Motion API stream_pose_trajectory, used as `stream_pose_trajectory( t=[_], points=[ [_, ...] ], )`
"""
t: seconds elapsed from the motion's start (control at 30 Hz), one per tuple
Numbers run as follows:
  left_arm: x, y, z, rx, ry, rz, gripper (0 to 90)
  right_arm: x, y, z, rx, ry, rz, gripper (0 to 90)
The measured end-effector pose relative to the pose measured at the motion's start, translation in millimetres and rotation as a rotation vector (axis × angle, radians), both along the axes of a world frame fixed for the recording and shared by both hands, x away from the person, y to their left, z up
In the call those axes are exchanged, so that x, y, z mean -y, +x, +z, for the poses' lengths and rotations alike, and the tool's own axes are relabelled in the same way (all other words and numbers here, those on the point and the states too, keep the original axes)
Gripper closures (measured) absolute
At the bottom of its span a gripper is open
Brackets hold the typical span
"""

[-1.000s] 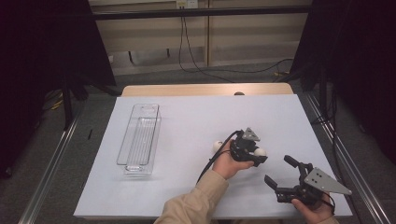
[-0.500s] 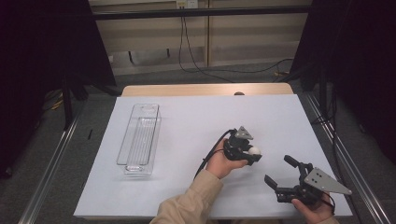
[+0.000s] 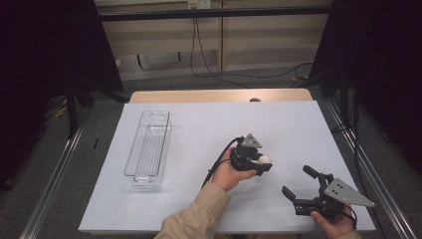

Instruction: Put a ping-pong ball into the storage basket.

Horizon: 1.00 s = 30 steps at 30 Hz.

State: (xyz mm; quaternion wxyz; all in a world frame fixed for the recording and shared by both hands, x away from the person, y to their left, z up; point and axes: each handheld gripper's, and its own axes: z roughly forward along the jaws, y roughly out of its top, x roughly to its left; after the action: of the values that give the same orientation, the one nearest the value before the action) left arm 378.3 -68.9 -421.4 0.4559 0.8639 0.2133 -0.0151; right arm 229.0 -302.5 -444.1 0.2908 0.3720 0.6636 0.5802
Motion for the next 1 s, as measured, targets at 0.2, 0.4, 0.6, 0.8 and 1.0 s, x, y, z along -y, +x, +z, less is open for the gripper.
stream_pose_trajectory(
  t=[0.2,0.4,0.6,0.8,1.0],
  points=[
    [-9.4,0.8,0.1,0.003,0.006,0.009,51.1,-0.3,0.2,-0.4,-0.006,-0.002,-0.004,2.0],
    [-16.6,0.6,-0.8,0.003,0.011,0.013,51.1,-0.4,0.4,-0.4,-0.008,0.002,-0.006,2.0],
    [-24.1,0.9,0.4,0.007,0.016,0.018,51.1,-0.4,0.9,-0.6,-0.011,0.004,-0.008,2.0],
    [-30.0,1.7,0.1,-0.004,0.02,0.021,51.1,-0.6,1.3,-0.8,-0.011,0.004,-0.008,2.0],
    [-33.6,2.8,2.3,-0.005,0.007,0.03,51.1,-0.4,1.2,-0.7,-0.011,0.003,-0.007,2.0]
  ],
)
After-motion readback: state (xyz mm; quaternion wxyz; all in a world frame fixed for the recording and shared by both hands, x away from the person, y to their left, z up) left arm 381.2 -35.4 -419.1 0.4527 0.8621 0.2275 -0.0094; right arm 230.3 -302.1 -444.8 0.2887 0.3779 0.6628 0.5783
